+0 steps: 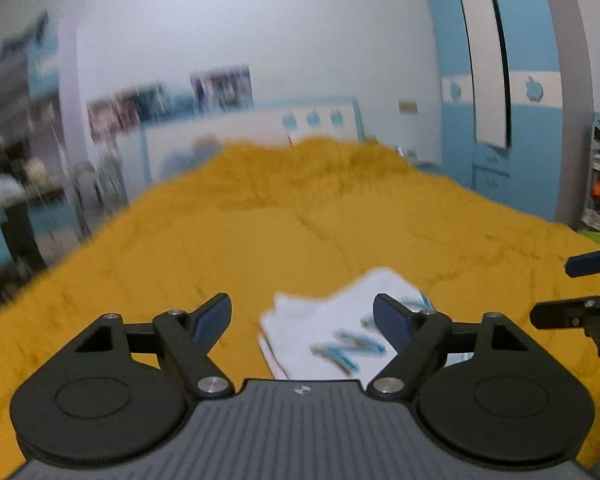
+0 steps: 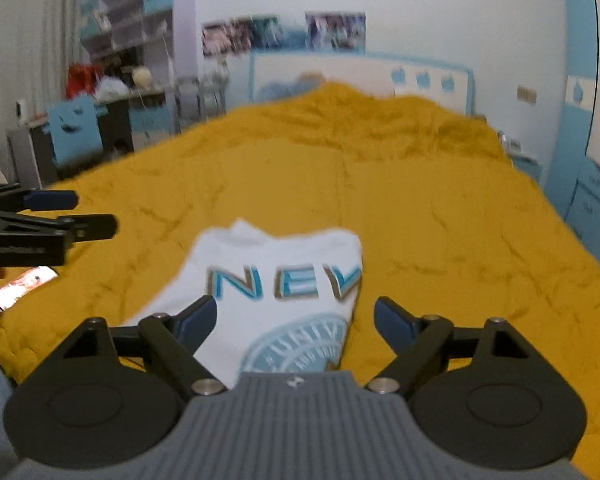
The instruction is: Fold small clothes
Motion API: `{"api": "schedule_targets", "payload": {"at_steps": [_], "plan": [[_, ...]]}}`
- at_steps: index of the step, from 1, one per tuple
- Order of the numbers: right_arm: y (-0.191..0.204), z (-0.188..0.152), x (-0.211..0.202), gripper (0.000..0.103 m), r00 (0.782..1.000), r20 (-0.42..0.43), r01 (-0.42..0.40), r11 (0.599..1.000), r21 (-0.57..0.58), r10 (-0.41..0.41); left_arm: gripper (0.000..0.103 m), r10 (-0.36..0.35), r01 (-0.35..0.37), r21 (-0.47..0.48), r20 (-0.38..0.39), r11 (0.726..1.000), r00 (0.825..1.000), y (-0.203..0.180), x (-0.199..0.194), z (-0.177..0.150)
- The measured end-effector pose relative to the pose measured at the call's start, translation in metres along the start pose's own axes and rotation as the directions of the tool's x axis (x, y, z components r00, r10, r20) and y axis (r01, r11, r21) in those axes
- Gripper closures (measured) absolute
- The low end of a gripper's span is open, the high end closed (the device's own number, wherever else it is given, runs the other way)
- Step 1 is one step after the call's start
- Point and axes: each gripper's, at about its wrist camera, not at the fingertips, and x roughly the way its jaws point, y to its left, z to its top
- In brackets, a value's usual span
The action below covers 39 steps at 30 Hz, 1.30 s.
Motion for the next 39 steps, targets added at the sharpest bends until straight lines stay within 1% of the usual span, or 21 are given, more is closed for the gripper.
{"api": "schedule_targets", "payload": {"at_steps": [1, 4, 6, 7, 9, 11, 16, 18, 20, 26, 32, 36, 39], "plan": [[0.003, 0.001, -0.006, 0.021, 1.0, 0.016, 0.007, 1.0, 0.001, -0.007, 0.0, 0.019, -0.019, 0.012, 0.025, 1.0, 1.0, -0.005, -0.005, 0.001], [0.012, -0.002, -0.021, 0.021, 0.998, 0.048, 0.05, 0.999, 0.013, -0.05, 0.0, 0.046, -0.046, 0.001, 0.057, 0.999, 0.997, -0.017, -0.016, 0.001], [0.018, -0.007, -0.03, 0.021, 0.995, 0.05, 0.08, 0.997, 0.018, -0.081, 0.0, 0.029, -0.029, -0.01, 0.053, 1.0, 0.998, -0.023, -0.021, -0.002], [0.021, -0.01, -0.036, 0.021, 0.993, 0.057, 0.103, 0.994, 0.025, -0.104, 0.0, 0.012, -0.011, -0.017, 0.043, 1.0, 0.999, -0.024, -0.023, -0.004], [0.025, -0.018, -0.046, 0.021, 0.99, 0.067, 0.122, 0.992, 0.028, -0.123, 0.0, -0.015, 0.016, -0.04, 0.017, 0.999, 1.0, -0.026, -0.027, -0.01], [0.029, -0.025, -0.051, 0.021, 0.993, 0.04, 0.111, 0.993, 0.026, -0.112, 0.0, -0.034, 0.033, -0.061, -0.005, 0.998, 0.999, -0.025, -0.031, -0.015], [0.034, -0.045, -0.064, 0.021, 0.994, 0.009, 0.104, 0.993, 0.056, -0.105, 0.0, -0.028, 0.025, -0.084, -0.038, 0.996, 0.999, -0.027, -0.041, -0.024], [0.036, -0.049, -0.064, 0.021, 0.996, -0.004, 0.087, 0.993, 0.079, -0.087, 0.0, -0.043, 0.038, -0.077, -0.057, 0.996, 0.997, -0.03, -0.042, -0.028], [0.04, -0.053, -0.063, 0.021, 0.996, -0.027, 0.081, 0.992, 0.092, -0.079, 0.0, -0.032, 0.026, -0.076, -0.076, 0.997, 0.997, -0.032, -0.043, -0.034], [0.054, -0.067, -0.057, 0.021, 0.992, -0.082, 0.101, 0.992, 0.082, -0.094, 0.0, -0.019, 0.005, -0.097, -0.151, 0.995, 0.988, -0.031, -0.041, -0.049], [0.056, -0.08, -0.047, 0.021, 0.982, -0.152, 0.127, 0.987, 0.1, -0.111, 0.0, -0.001, -0.022, -0.107, -0.205, 0.994, 0.979, -0.034, -0.041, -0.059], [0.052, -0.081, -0.043, 0.021, 0.98, -0.17, 0.121, 0.987, 0.109, -0.102, 0.0, -0.009, -0.017, -0.119, -0.219, 0.993, 0.976, -0.036, -0.042, -0.061], [0.05, -0.082, -0.04, 0.021, 0.977, -0.181, 0.131, 0.985, 0.11, -0.11, 0.0, -0.012, -0.015, -0.118, -0.226, 0.993, 0.974, -0.037, -0.042, -0.062]]}}
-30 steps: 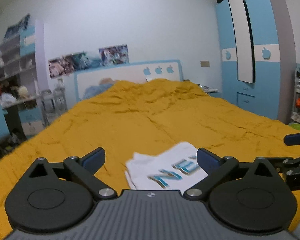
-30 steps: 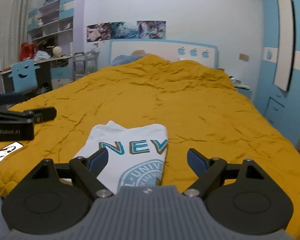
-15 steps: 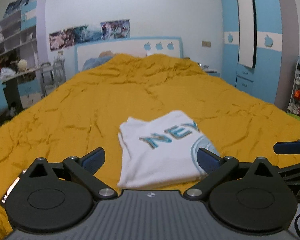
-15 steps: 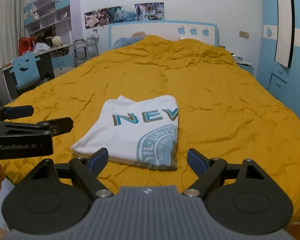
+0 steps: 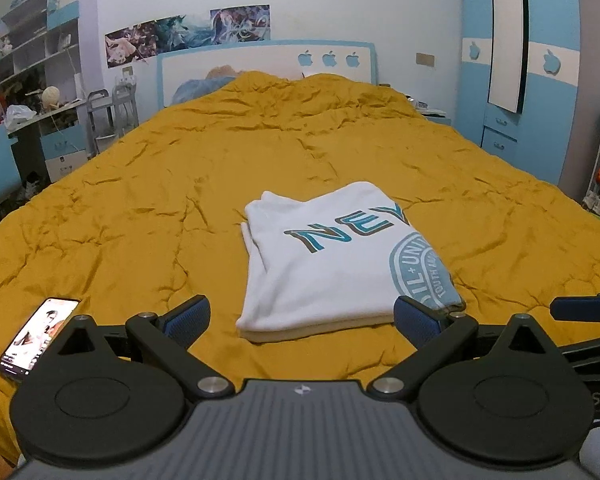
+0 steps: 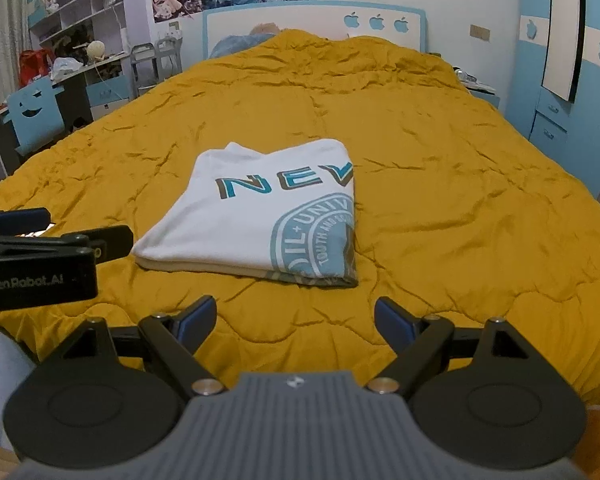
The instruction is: Fold small clothes
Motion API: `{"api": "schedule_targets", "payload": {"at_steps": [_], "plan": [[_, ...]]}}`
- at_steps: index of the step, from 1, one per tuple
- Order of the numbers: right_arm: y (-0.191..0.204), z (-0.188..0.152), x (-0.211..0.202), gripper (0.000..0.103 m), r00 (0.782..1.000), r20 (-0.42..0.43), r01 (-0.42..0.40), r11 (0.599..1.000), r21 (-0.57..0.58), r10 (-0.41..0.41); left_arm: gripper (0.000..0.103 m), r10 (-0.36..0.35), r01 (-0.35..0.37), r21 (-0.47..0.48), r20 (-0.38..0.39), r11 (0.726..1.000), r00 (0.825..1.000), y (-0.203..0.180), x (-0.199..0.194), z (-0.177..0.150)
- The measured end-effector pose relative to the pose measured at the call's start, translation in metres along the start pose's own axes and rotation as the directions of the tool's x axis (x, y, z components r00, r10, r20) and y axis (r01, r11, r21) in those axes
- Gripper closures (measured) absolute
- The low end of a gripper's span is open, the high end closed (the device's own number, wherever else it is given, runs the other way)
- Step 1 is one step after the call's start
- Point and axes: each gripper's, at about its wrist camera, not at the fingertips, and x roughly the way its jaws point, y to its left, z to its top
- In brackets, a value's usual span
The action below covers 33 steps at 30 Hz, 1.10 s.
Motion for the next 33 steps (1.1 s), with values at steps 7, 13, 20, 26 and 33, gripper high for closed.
{"api": "schedule_targets", "payload": {"at_steps": [7, 13, 20, 26, 33], "plan": [[-0.0011, -0.001, 0.0014, 0.021, 1.0, -0.005, 0.004, 1.0, 0.009, -0.004, 0.0, -0.001, 0.001, -0.003, -0.015, 1.0, 1.0, -0.0024, 0.0009, 0.0001], [-0.0014, -0.0003, 0.0028, 0.021, 1.0, -0.011, 0.007, 1.0, 0.015, -0.007, 0.0, 0.001, -0.001, -0.001, -0.017, 1.0, 1.0, -0.0032, 0.0007, 0.0005], [-0.0009, -0.0011, 0.0034, 0.021, 1.0, -0.01, 0.011, 1.0, 0.016, -0.011, 0.0, 0.007, -0.007, -0.002, -0.02, 1.0, 1.0, -0.0023, 0.0013, -0.0022], [0.0002, -0.002, 0.0038, 0.021, 1.0, -0.009, 0.01, 1.0, 0.014, -0.01, 0.0, 0.008, -0.008, -0.001, -0.021, 1.0, 1.0, -0.0017, 0.0008, -0.0021], [0.0003, -0.0021, 0.0039, 0.021, 1.0, -0.007, 0.009, 1.0, 0.013, -0.009, 0.0, 0.008, -0.008, -0.001, -0.021, 1.0, 1.0, -0.0019, 0.0012, -0.0018]]}}
